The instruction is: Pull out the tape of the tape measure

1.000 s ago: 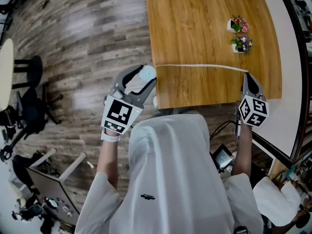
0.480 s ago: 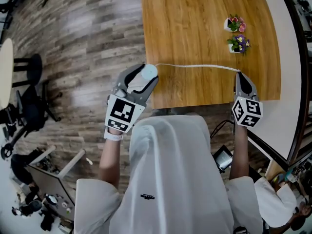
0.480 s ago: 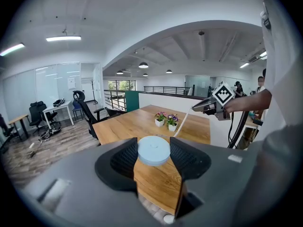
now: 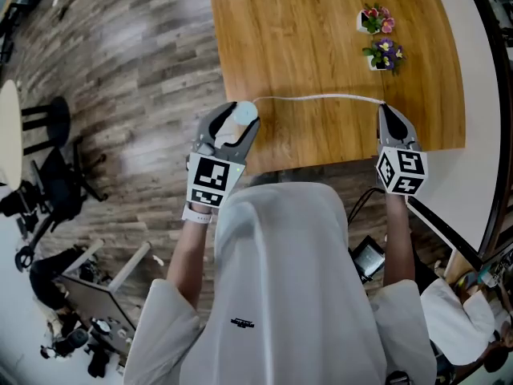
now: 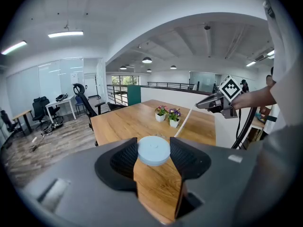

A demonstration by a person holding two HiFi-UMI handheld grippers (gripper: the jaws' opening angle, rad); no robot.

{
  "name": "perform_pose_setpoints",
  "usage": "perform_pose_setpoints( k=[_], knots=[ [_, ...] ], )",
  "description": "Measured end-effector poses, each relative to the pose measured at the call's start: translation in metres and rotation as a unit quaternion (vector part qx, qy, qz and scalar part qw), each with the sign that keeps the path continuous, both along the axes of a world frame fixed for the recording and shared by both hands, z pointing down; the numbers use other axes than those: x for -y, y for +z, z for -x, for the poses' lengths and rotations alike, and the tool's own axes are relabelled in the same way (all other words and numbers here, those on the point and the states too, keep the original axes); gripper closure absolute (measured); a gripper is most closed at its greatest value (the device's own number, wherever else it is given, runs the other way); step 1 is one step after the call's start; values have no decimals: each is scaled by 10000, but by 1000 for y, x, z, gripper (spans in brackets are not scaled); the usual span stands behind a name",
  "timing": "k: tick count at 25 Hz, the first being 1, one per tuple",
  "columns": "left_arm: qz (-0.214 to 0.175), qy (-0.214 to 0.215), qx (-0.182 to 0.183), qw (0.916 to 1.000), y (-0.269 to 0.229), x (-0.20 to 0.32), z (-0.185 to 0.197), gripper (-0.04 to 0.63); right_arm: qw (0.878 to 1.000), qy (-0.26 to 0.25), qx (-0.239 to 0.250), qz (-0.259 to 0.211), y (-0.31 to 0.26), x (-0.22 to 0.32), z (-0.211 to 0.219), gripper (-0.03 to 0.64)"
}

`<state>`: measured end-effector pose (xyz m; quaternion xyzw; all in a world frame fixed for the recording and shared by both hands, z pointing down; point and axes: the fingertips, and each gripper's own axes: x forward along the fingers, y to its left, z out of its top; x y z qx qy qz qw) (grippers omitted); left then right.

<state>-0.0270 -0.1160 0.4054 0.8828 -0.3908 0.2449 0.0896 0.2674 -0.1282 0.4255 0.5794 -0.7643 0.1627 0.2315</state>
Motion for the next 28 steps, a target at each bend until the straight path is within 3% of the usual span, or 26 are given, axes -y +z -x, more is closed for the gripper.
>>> perform_pose_setpoints(
  k=[15, 28],
  knots=[
    [501, 33, 207, 9985, 83, 0, -43, 359, 9990, -79, 95, 440, 61, -9, -1, 609],
    [883, -227, 295, 9954, 151, 21, -45, 359, 9977, -144, -106, 657, 107, 2, -10, 609]
  ],
)
